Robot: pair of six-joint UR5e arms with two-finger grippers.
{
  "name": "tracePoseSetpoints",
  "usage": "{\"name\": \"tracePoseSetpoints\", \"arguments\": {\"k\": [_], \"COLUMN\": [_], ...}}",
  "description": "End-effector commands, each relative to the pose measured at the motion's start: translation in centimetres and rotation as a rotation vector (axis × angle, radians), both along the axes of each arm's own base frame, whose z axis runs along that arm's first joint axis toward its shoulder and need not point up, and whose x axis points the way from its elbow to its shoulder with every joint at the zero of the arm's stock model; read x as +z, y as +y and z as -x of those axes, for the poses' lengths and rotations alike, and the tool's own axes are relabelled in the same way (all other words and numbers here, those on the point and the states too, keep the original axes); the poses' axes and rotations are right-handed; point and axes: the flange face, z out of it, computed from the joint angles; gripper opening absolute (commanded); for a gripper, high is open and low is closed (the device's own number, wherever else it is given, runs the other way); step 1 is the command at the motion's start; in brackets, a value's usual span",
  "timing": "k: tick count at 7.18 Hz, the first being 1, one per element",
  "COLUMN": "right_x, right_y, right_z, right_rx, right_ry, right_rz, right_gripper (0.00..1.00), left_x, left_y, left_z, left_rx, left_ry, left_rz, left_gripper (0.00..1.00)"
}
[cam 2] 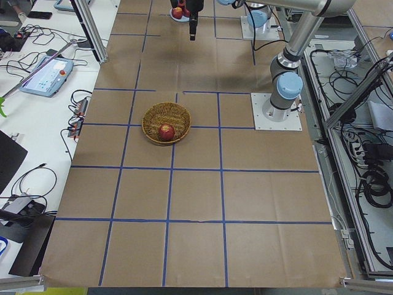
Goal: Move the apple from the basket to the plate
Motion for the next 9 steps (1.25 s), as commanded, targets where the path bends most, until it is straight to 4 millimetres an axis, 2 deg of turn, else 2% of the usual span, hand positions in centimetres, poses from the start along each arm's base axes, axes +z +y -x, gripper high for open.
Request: {"name": "tracePoseSetpoints", "arguments": {"k": [1, 3, 4, 5, 6, 7, 8, 9], "right_x": [-0.2, 1.8, 5.5, 8.7, 11.7, 14.2, 16.9, 18.2], "right_y": [-0.3, -0.4, -0.9, -1.2, -1.1, 0.2, 2.3, 4.3], "right_z": [0.2, 0.1, -0.5, -2.8, -6.3, -10.3, -14.4, -17.6], "right_rx": [-0.005, -0.008, -0.001, 0.030, 0.040, 0.028, 0.049, 0.009], "right_ry": [0.002, 0.020, 0.034, 0.032, 0.030, 0.020, 0.020, 0.013], "right_rz": [-0.003, 0.031, 0.083, 0.089, 0.087, 0.065, 0.073, 0.060], "right_gripper": [1.00, 1.00, 1.00, 1.00, 1.00, 1.00, 1.00, 1.00], "left_x": [0.0, 0.0, 0.0, 0.0, -0.1, -0.1, -0.1, -0.2], "left_y": [0.0, 0.0, -0.1, -0.1, -0.1, -0.1, -0.1, -0.2], "left_z": [0.0, 0.0, 0.0, 0.0, 0.0, 0.0, 0.0, 0.0], "left_rx": [0.001, -0.001, 0.000, 0.000, 0.000, 0.000, 0.000, 0.000], "left_ry": [0.000, 0.001, 0.002, 0.002, 0.001, 0.001, 0.001, 0.001], "left_rz": [0.001, -0.001, -0.001, 0.001, -0.002, -0.002, -0.002, -0.004], "left_gripper": [0.99, 0.99, 0.99, 0.99, 0.99, 0.99, 0.99, 0.99]}}
